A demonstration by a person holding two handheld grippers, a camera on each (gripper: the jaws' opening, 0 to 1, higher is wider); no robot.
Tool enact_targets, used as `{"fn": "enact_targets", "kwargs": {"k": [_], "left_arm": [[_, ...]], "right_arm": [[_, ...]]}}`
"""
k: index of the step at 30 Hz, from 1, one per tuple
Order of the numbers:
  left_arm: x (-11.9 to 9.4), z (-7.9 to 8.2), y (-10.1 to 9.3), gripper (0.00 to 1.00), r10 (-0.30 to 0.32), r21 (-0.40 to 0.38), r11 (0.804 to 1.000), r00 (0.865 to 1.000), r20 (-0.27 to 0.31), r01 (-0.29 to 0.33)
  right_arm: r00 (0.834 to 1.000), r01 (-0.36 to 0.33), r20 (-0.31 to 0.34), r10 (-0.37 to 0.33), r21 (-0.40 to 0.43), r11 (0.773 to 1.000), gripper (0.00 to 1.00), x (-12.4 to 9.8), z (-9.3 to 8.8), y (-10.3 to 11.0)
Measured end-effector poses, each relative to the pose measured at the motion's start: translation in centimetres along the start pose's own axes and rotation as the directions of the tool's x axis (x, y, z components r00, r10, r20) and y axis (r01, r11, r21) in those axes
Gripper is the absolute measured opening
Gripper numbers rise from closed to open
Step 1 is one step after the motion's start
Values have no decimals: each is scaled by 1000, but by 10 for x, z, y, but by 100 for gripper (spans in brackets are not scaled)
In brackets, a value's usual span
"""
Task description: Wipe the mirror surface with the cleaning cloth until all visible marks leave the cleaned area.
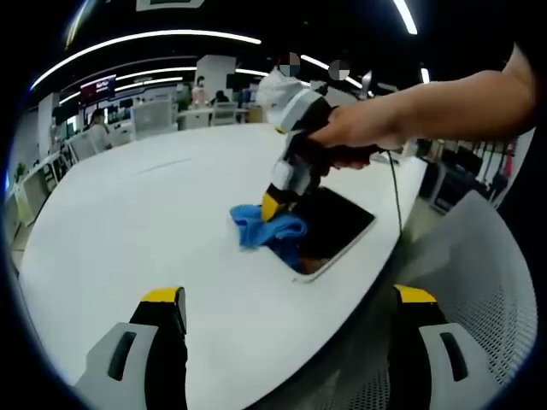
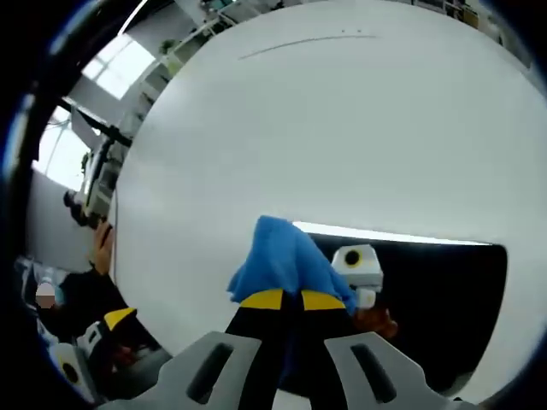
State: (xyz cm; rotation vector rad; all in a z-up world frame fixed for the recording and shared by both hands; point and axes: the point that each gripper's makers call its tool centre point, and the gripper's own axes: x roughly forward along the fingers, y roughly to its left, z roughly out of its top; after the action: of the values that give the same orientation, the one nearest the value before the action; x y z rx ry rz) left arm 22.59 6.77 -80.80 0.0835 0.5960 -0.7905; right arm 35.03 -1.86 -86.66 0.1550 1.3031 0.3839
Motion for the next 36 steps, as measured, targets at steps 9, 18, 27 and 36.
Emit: {"fn": "enact_targets", "kwargs": {"k": [9, 18, 27, 36], "left_arm": [[1, -1, -1, 99, -4, 1, 1000, 1000, -6, 4], [1, -2, -2, 99, -7, 2, 1000, 1000, -10, 7], [1, -1, -1, 99, -2, 0, 1000, 1000, -7, 2], [1, -1, -2, 99, -5, 2, 1000, 1000, -8, 5]], "right_arm": [[1000, 6, 7, -6, -24, 1000, 0, 2, 11, -1], [1000, -11, 17, 10, 22, 1000, 0, 8, 27, -7], [1000, -9, 14, 9, 20, 1000, 0, 7, 28, -5], [1000, -17, 14, 17, 2, 1000, 0, 7, 28, -4]]}}
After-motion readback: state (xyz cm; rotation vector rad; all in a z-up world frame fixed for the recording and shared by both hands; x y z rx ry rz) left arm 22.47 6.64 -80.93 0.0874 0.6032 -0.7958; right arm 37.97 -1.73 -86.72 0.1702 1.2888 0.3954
